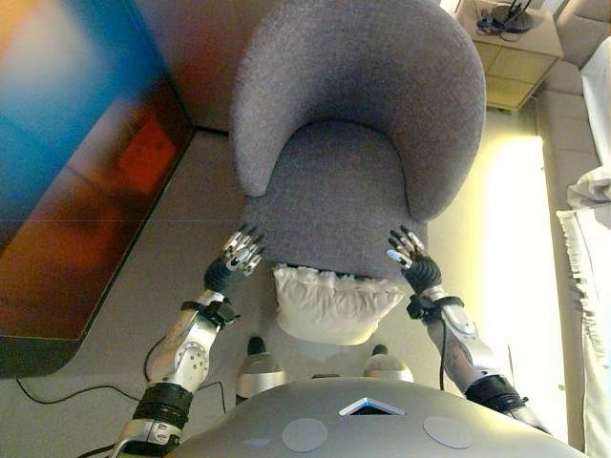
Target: Pick up the cushion and take it to the sofa
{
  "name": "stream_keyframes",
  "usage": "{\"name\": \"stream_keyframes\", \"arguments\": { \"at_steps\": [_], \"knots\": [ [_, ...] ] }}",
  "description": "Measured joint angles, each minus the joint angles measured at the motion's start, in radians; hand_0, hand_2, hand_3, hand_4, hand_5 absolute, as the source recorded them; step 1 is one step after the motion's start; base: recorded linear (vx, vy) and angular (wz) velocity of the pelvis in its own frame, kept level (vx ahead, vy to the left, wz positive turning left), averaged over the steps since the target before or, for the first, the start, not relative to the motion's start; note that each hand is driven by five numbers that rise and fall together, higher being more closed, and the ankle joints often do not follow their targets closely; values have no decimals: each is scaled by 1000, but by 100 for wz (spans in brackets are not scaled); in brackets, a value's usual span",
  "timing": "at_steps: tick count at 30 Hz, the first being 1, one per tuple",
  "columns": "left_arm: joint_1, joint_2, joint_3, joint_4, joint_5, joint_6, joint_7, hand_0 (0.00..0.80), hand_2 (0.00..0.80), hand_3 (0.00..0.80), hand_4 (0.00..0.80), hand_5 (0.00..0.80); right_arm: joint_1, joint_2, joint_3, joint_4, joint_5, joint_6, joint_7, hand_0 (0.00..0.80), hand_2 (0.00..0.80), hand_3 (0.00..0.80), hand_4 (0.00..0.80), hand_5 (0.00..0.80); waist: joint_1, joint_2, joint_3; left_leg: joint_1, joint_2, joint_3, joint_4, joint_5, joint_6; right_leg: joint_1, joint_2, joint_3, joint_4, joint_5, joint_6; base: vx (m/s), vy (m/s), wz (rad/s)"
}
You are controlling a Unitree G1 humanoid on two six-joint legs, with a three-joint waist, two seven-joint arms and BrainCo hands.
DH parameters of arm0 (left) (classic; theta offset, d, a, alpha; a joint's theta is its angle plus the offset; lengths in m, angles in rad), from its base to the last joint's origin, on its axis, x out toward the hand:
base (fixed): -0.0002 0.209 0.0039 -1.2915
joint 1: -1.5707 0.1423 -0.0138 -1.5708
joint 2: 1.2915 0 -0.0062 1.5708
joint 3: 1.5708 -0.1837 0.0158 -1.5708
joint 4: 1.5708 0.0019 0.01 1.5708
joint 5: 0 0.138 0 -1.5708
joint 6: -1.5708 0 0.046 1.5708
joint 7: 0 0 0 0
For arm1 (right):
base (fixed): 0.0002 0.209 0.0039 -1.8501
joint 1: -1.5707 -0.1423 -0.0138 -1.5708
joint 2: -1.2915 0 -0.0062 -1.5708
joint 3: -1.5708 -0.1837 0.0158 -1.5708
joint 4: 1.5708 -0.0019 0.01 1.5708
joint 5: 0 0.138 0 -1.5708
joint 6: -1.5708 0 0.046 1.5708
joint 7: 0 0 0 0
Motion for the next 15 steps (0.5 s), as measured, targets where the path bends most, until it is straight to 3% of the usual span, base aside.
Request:
{"name": "stream_keyframes", "arguments": {
  "at_steps": [3, 5, 10, 15],
  "knots": [
    [-26, 5, -2, 43, 109, -39, 107, 0, 0, 0, 0, 0, -19, -2, 2, 68, -61, -1, -58, 0, 0, 0, 0, 0, 1, 8, 34, -13, -1, -5, 19, 0, 0, -11, -3, 0, 9, -1, 1, -125, -17, 4],
    [-90, 8, -30, 90, 149, -67, 169, 0, 0, 0, 0, 0, -64, -15, 6, 115, -66, -2, -102, 0, 0, 0, 0, 0, 1, 22, 64, -103, 4, -22, 93, -9, 1, -86, -7, 1, 72, -15, -3, -372, -6, 13],
    [-374, 28, -155, 231, 149, -156, 311, 0, 0, 0, 0, 0, -349, -76, 27, 261, -24, -53, -206, 0, 0, 0, 0, 0, 1, 55, 253, -389, 20, -29, 339, -42, 33, -384, -44, 29, 359, -75, -24, -363, 26, 5],
    [-535, 19, -174, 278, 163, -186, 408, 0, 0, 0, 0, 0, -538, -79, 33, 302, 5, -65, -303, 0, 0, 0, 0, 0, 1, 54, 363, -597, 12, -51, 516, -86, 58, -615, -98, 61, 562, -117, -32, -263, 22, -2]
  ]
}}
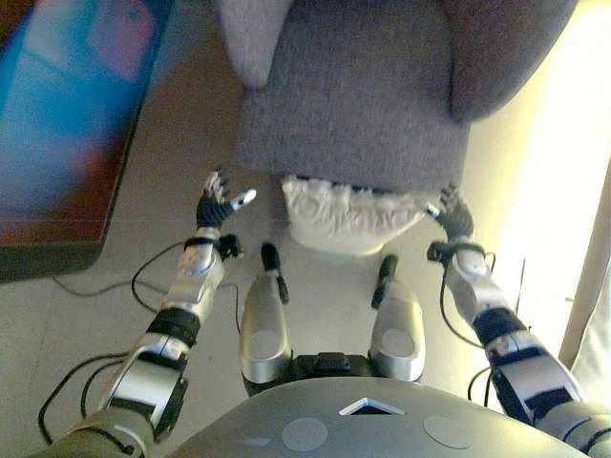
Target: Pick up the cushion and take it to the sofa
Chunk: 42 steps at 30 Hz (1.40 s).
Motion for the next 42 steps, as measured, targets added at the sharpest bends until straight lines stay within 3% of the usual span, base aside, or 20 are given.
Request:
{"name": "stream_keyframes", "arguments": {
  "at_steps": [3, 8, 14, 19, 22, 33, 42],
  "knots": [
    [-34, 5, 0, 0, 26, -4, 32, 0, 0, 0, 0, 0, -71, -2, -1, 8, 0, 0, -43, 0, 0, 0, 0, 0, 3, 8, 45, -109, 2, -12, 106, -24, 10, -114, -19, 23, 112, -22, -8, -154, 21, 0],
    [-54, 6, 1, 1, 19, -6, 26, 0, 0, 0, 0, 0, -133, -8, -6, 29, 15, 0, -74, 0, 0, 0, 0, 0, 3, 11, 48, -258, 12, -34, 272, -77, 13, -271, -31, 68, 283, -79, -15, -140, 23, -1],
    [-97, 4, -1, 7, -43, -18, -11, 0, 0, 0, 0, 0, -173, -12, -25, 88, 41, -2, -90, 0, 0, 0, 0, 0, -3, 25, 62, -455, 17, -79, 485, -136, 7, -482, -11, 151, 519, -161, -22, -55, 17, 0],
    [-131, 2, -3, 18, -70, -22, -25, 0, 0, 0, 0, 0, -193, -23, -32, 112, 81, -4, -83, 0, 0, 0, 0, 0, -5, 32, 73, -561, 17, -110, 602, -164, -2, -600, 2, 190, 644, -195, -25, -53, 19, -5],
    [-146, 1, -3, 23, -103, -16, -55, 0, 0, 0, 0, 0, -194, -24, -48, 117, 107, -11, -75, 0, 0, 0, 0, 0, -7, 32, 74, -618, 18, -135, 651, -169, -6, -654, 10, 198, 691, -201, -28, -8, 3, -5],
    [-209, 7, -4, 79, -155, 92, -126, 0, 0, 0, 0, 0, -209, -45, -66, 152, 148, -13, -12, 0, 0, 0, 0, 0, -33, 29, 76, -697, 23, -162, 727, -171, -9, -730, 41, 221, 752, -202, -30, 10, 5, -5],
    [-365, 53, -41, 191, -155, 198, -136, 0, 0, 0, 0, 0, -335, -55, -13, 221, 189, 31, 132, 0, 0, 0, 0, 0, -40, 23, 80, -750, 29, -165, 791, -179, -7, -791, 43, 249, 817, -202, -30, 1, 5, -1]
  ]
}}
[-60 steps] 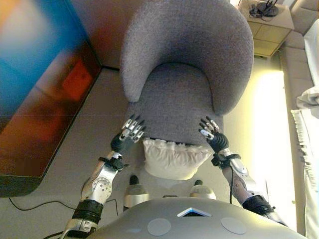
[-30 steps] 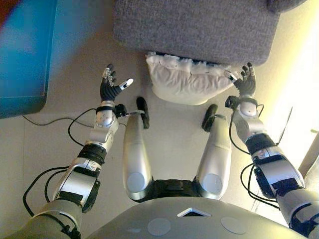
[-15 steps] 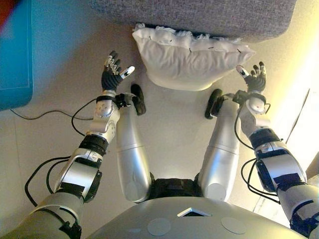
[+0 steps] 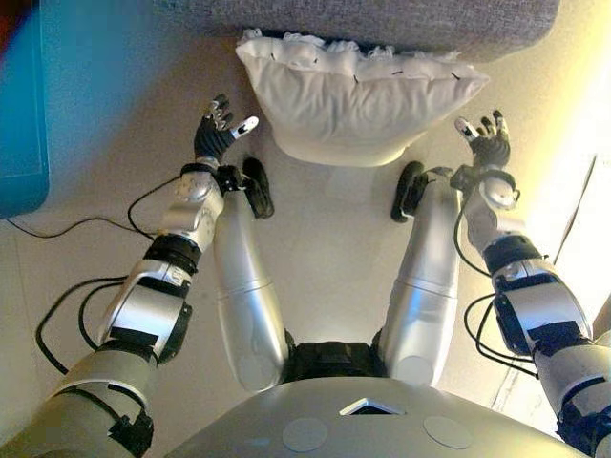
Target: Pick up the cushion and take it to the sofa
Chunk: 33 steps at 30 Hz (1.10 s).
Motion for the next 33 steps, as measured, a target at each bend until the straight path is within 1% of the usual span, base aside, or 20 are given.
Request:
{"name": "stream_keyframes", "arguments": {
  "at_steps": [3, 6, 9, 13, 16, 20, 23, 25, 27, 31, 32, 33],
  "knots": [
    [-19, 4, 0, 3, -27, 16, -1, 0, 0, 0, 0, 0, -44, -2, 41, -10, 20, 13, 75, 0, 0, 0, 0, 0, -11, 0, 0, -3, 0, 1, -1, 0, 0, -2, 0, 1, 0, 0, 0, 0, 0, 0],
    [-35, 11, 1, 12, -64, 22, -8, 0, 0, 0, 0, 0, -65, -3, 54, -23, 16, 21, 111, 0, 0, 0, 0, 0, -16, 0, 0, -10, -1, 2, -6, 0, 0, -10, -1, 2, -1, 0, 0, 11, -2, 2],
    [-38, 11, 1, 13, -65, 26, -18, 0, 0, 0, 0, 0, -66, -5, 57, -21, 16, 28, 113, 0, 0, 0, 0, 0, -16, 0, 0, -12, -1, 1, -5, 0, 0, -11, -1, 1, 1, 0, 0, 20, -11, 1],
    [-68, 11, -3, 50, -69, 42, -65, 0, 0, 0, 0, 0, -102, -12, 74, 13, 15, 49, 121, 0, 0, 0, 0, 0, -15, -1, 1, -13, -2, 1, -4, 0, 0, -11, -2, 1, 3, 0, 0, 0, 0, 0],
    [-106, 11, -33, 54, -104, 50, -120, 0, 0, 0, 0, 0, -139, -24, 101, 26, 10, 69, 135, 0, 0, 0, 0, 0, -15, -1, 1, -17, -3, 2, -4, 0, 0, -14, -2, 1, 2, -1, 2, 0, 0, 0],
    [-158, 12, -66, 56, -121, 80, -153, 0, 0, 0, 0, 0, -195, -29, 139, 47, -25, 99, 136, 0, 0, 0, 0, 0, -15, -1, 1, -41, -5, 1, -4, 1, 1, -35, -3, 2, 0, -1, 2, 0, 0, 0],
    [-195, 12, -70, 77, -142, 105, -183, 0, 0, 0, 0, 0, -222, -28, 154, 54, -53, 121, 135, 0, 0, 0, 0, 0, -16, -1, 1, -55, -6, 1, -4, 2, 3, -49, -3, 2, 1, -1, 2, 0, 0, 0],
    [-204, 15, -76, 79, -145, 114, -212, 0, 0, 0, 0, 0, -229, -30, 161, 54, -69, 136, 133, 0, 0, 0, 0, 0, -16, -1, 1, -57, -6, 2, -2, 2, 3, -48, -3, 2, 0, -1, 2, 0, 0, 0],
    [-220, 24, -103, 80, -156, 125, -251, 0, 0, 0, 0, 0, -239, -33, 172, 56, -94, 151, 127, 0, 0, 0, 0, 0, -18, -1, 1, -64, -6, 1, 0, 1, 5, -52, -3, 2, 0, -3, 5, 0, 0, 0],
    [-237, 36, -129, 81, -156, 143, -316, 0, 0, 0, 0, 0, -247, -34, 184, 57, -111, 166, 113, 0, 0, 0, 0, 0, -17, -2, 1, -77, -5, 4, 12, -7, 12, -59, -3, 7, -2, -3, 5, 0, 0, 0],
    [-243, 40, -135, 81, -156, 147, -324, 0, 0, 0, 0, 0, -249, -34, 185, 57, -113, 168, 114, 471, 471, 471, 471, 471, -17, -2, 1, -82, -6, 4, 12, -7, 13, -62, -2, 7, -5, -3, 5, 0, 0, 0],
    [-248, 40, -140, 81, -155, 152, -326, 216, 216, 216, 216, 216, -249, -34, 187, 57, -115, 170, 116, 800, 800, 800, 800, 800, -17, -2, 1, -85, -7, 4, 12, -6, 15, -64, -2, 7, -7, -3, 5, 0, 0, 0]
  ]
}}
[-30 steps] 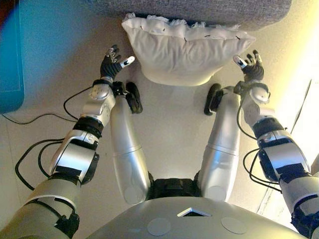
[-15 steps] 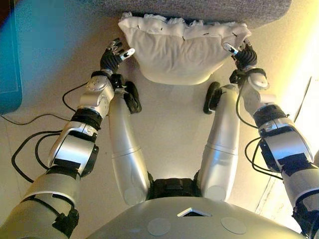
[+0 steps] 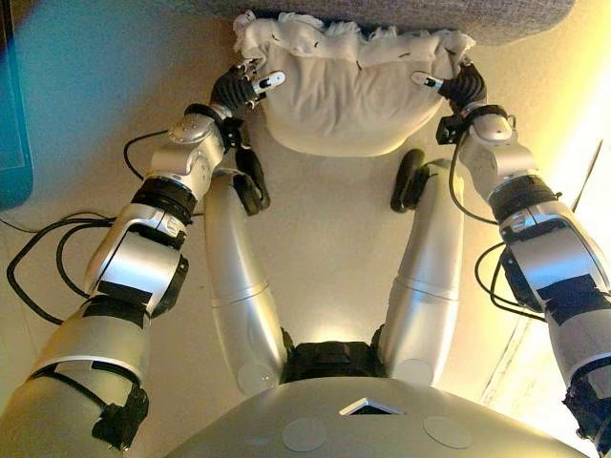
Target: Pick up the cushion and take it to the sofa
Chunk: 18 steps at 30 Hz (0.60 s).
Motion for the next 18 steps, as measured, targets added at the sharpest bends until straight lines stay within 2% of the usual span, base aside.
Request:
{"name": "stream_keyframes", "arguments": {
  "at_steps": [2, 8, 18],
  "knots": [
    [-10, 0, -12, 0, 2, 13, 3, 800, 800, 800, 800, 800, 0, 0, 1, 0, -14, 4, 2, 800, 800, 800, 800, 800, 0, 0, 0, -2, -2, 2, 1, -2, 3, 0, 0, 1, -5, 0, 0, 0, 0, 0],
    [-31, 13, -20, 29, 3, 38, 39, 800, 800, 800, 800, 800, -3, -30, 43, 3, -102, 27, 6, 800, 800, 800, 800, 800, -2, -3, 1, -16, 0, 4, 20, -17, 15, -2, 0, 2, -7, 2, -3, 2, 3, -1],
    [-23, -5, -47, 34, 21, 19, 74, 800, 800, 800, 800, 800, 8, -10, 44, 8, -111, 43, -25, 800, 800, 800, 800, 800, 0, -14, 8, 12, 1, 15, 42, -42, 30, 33, -2, 12, -11, -1, 1, 0, 2, -1]
  ]
}}
